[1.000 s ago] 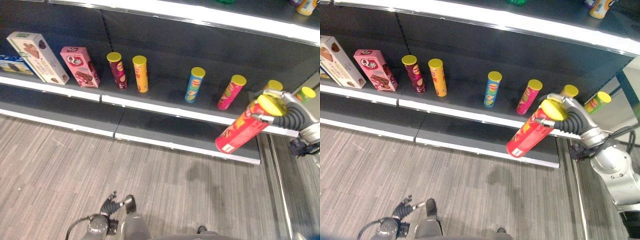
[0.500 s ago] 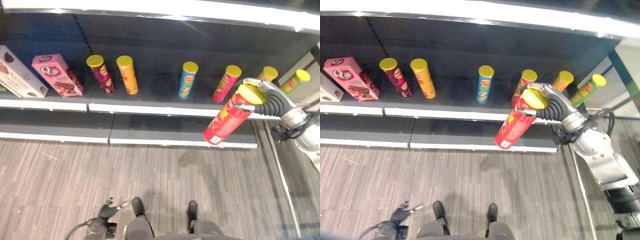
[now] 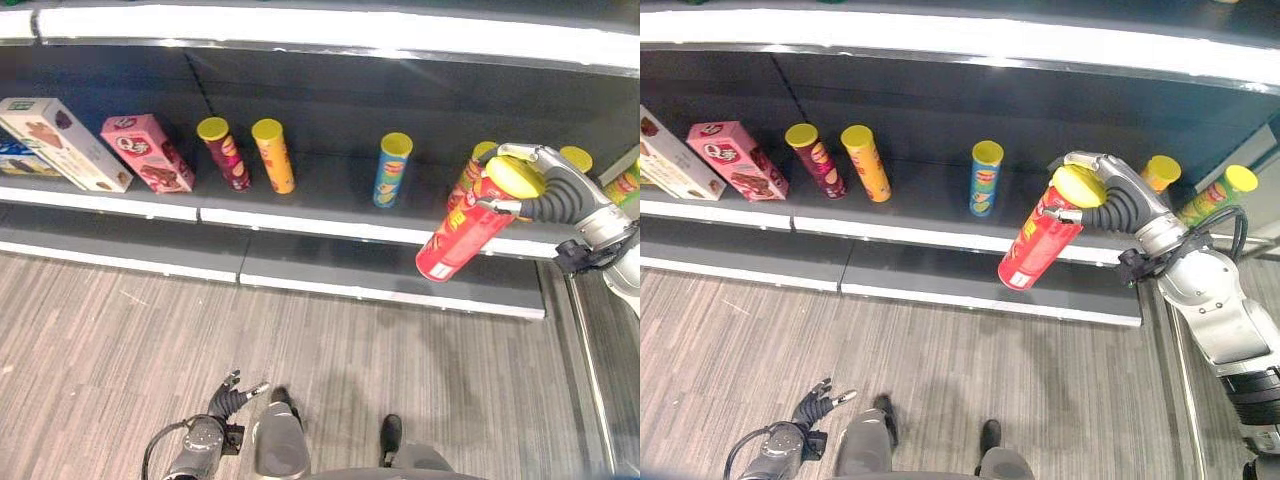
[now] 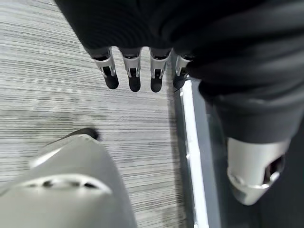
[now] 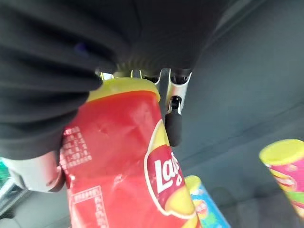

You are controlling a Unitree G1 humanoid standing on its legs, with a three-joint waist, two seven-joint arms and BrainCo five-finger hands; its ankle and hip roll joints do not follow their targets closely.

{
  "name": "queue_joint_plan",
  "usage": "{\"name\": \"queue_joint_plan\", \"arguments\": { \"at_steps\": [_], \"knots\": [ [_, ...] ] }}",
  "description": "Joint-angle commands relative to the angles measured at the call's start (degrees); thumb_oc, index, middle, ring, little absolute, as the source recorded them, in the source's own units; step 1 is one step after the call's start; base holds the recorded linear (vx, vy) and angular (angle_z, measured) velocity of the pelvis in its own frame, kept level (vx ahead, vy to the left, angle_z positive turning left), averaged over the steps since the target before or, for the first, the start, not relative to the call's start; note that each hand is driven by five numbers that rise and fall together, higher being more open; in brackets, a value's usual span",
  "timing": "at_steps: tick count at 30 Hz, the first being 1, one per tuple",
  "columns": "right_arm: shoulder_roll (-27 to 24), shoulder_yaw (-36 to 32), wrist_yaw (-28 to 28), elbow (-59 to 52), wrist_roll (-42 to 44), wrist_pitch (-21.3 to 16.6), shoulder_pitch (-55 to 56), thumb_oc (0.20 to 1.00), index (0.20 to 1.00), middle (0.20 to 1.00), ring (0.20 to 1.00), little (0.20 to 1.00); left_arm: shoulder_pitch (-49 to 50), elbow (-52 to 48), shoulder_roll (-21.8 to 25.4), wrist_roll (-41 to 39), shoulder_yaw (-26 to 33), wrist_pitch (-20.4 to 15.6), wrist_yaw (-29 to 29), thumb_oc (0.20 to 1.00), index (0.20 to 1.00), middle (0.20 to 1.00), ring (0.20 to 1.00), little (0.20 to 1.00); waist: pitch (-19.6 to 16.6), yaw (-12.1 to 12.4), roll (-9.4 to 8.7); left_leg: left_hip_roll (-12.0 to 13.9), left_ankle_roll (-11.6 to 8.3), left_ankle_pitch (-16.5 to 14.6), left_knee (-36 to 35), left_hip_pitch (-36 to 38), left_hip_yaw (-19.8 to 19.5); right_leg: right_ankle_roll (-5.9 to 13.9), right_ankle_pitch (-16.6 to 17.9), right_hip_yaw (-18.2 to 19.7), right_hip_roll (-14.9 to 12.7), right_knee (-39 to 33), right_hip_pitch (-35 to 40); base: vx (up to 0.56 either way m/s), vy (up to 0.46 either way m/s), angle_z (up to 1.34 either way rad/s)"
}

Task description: Put the goods on the table back onto the shelves and tidy them up.

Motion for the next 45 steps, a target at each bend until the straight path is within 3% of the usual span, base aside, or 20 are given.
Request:
{"name": "queue_joint_plan", "arguments": {
  "at_steps": [1, 4, 7, 8, 9, 11, 12, 14, 17, 18, 21, 33, 45],
  "knots": [
    [-2.41, -0.77, -3.95, -2.92, 0.11, -1.70, -3.65, 0.200, 0.200, 0.200, 0.200, 0.200, -1.78, -0.24, 1.09, -1.26, -1.62, -1.64, 1.19, 1.000, 1.000, 1.000, 1.000, 1.000, -3.10, 2.98, 0.99, 3.93, -4.89, 2.12, -7.48, 1.55, -4.27, 7.22, -8.04, -0.76, 1.43, 4.16, -0.35, 0.19, 0.241, -0.26],
    [-1.74, 0.65, -3.37, -3.37, -0.69, -1.73, -4.44, 0.200, 0.200, 0.200, 0.200, 0.200, -1.17, -0.53, 1.19, -1.41, -1.25, -1.85, 1.36, 1.000, 1.000, 1.000, 1.000, 1.000, -3.58, 3.15, 1.68, 3.99, -5.52, 2.08, -7.31, 2.37, -5.98, 8.15, -8.04, 0.86, -0.16, 4.37, 0.56, 0.25, 0.454, -0.59],
    [0.58, 1.81, -3.68, -2.62, -3.37, -0.75, -5.19, 0.200, 0.200, 0.200, 0.200, 0.200, -2.14, -0.32, 1.79, -0.70, -1.05, -1.85, 1.51, 1.000, 1.000, 1.000, 1.000, 1.000, -3.97, 3.01, 2.46, 2.99, -4.53, -0.34, -5.10, 4.37, -1.63, 10.31, -4.58, 1.72, -5.19, 4.08, -0.37, 0.10, 0.423, -0.38],
    [0.63, 1.84, -3.69, -2.61, -3.40, -0.74, -5.21, 0.200, 0.200, 0.200, 0.200, 0.200, -2.13, -0.32, 1.82, -0.70, -1.03, -1.85, 1.51, 1.000, 1.000, 1.000, 1.000, 1.000, -3.99, 3.17, 2.36, 2.97, -4.51, -0.42, -5.07, 4.43, -1.41, 10.31, -4.58, 1.91, -5.27, 4.08, -0.45, 0.00, 0.338, -0.45],
    [2.33, 2.66, -3.78, -2.67, -4.17, -0.29, -5.93, 0.200, 0.200, 0.200, 0.200, 0.200, -3.03, -0.18, 2.83, -0.33, -0.85, -1.56, 1.55, 1.000, 1.000, 1.000, 1.000, 1.000, -3.98, 2.78, 2.20, 1.98, -3.39, -1.84, -4.58, 5.04, 0.44, 10.31, -0.80, 2.51, -7.77, 5.15, -3.30, -0.01, 0.281, -0.37],
    [3.48, 3.68, -3.98, -3.19, -4.45, -0.24, -7.02, 0.200, 0.200, 0.200, 0.200, 0.200, -3.19, -0.69, 3.83, -0.55, -0.38, -1.38, 1.82, 1.000, 1.000, 1.000, 1.000, 1.000, -3.60, 2.65, 1.52, 0.90, -2.30, -2.52, -4.98, 5.69, 1.82, 10.31, 3.01, 4.19, -9.11, 6.51, -6.32, -0.02, 0.279, -0.37],
    [3.78, 4.17, -4.35, -3.56, -4.62, -0.24, -7.65, 0.200, 0.200, 0.200, 0.200, 0.200, -3.35, -0.92, 4.56, -0.60, -0.11, -1.31, 2.05, 1.000, 1.000, 1.000, 1.000, 1.000, -3.29, 2.41, 1.40, 0.36, -1.58, -2.94, -5.19, 6.11, 2.31, 10.31, 3.35, 4.80, -9.31, 6.88, -7.24, -0.05, 0.198, -0.47],
    [4.81, 5.79, -4.33, -3.59, -4.63, -0.47, -8.83, 0.200, 0.200, 0.200, 0.200, 0.200, -3.33, -0.53, 5.42, -0.57, 0.75, -1.04, 2.43, 1.000, 1.000, 1.000, 1.000, 1.000, -2.77, 2.73, 0.72, -0.11, -0.75, -3.62, -5.05, 6.60, 3.66, 10.31, 5.49, 5.06, -9.36, 7.77, -8.70, -0.03, 0.150, -0.43],
    [4.64, 6.82, -3.57, -3.97, -4.41, -0.55, -9.66, 0.200, 0.200, 0.200, 0.200, 0.200, -3.32, 0.45, 5.71, -0.66, 1.29, -0.96, 2.14, 1.000, 1.000, 1.000, 1.000, 1.000, -2.75, 2.99, -0.03, -0.23, -0.33, -3.81, -5.18, 7.30, 4.60, 10.31, 5.21, 4.20, -7.52, 7.26, -9.37, 0.00, 0.059, -0.34],
    [4.55, 8.18, -3.23, -4.28, -3.80, -0.77, -11.60, 0.200, 0.200, 0.200, 0.200, 0.200, -3.78, 1.36, 5.91, -0.83, 1.16, -1.08, 1.97, 1.000, 1.000, 1.000, 1.000, 1.000, -2.27, 3.06, -0.51, -0.84, 0.22, -4.29, -5.38, 7.62, 5.23, 10.31, 3.70, 3.54, -4.64, 5.78, -11.41, -0.02, 0.052, -0.17],
    [4.68, 10.11, -3.11, -4.81, -4.60, -0.78, -13.14, 0.200, 0.200, 0.200, 0.200, 0.200, -4.64, 2.63, 5.13, -0.95, 1.11, -0.89, 2.45, 1.000, 1.000, 1.000, 1.000, 1.000, -1.02, 2.93, -0.51, -1.47, 0.43, -5.49, -3.84, 6.72, 3.88, 10.31, 2.20, 5.68, -2.47, 4.94, -13.06, 0.00, 0.012, -0.24],
    [8.22, 20.24, -5.28, -5.20, -13.73, 0.01, -23.83, 0.200, 0.200, 0.200, 0.200, 0.200, -5.17, 3.25, 3.99, -0.63, -0.16, -0.73, 3.99, 1.000, 1.000, 1.000, 1.000, 1.000, -0.06, 6.14, 0.43, -1.53, 0.01, -5.78, -2.11, 3.93, 0.95, 9.90, 1.36, -0.10, -3.97, 5.82, -11.44, 0.02, -0.048, 0.25],
    [12.88, 24.50, -14.67, 4.38, -26.09, 3.64, -35.67, 0.200, 0.200, 0.200, 0.200, 0.200, -4.88, 3.00, 4.82, -2.15, -1.14, -1.31, 7.02, 1.000, 1.000, 1.000, 1.000, 1.000, 3.22, 9.84, 1.86, -2.64, 0.09, -4.71, -1.94, -1.84, -1.36, 10.06, 2.20, -2.17, -6.09, 6.93, -15.14, -0.02, -0.025, 0.19]
  ]
}}
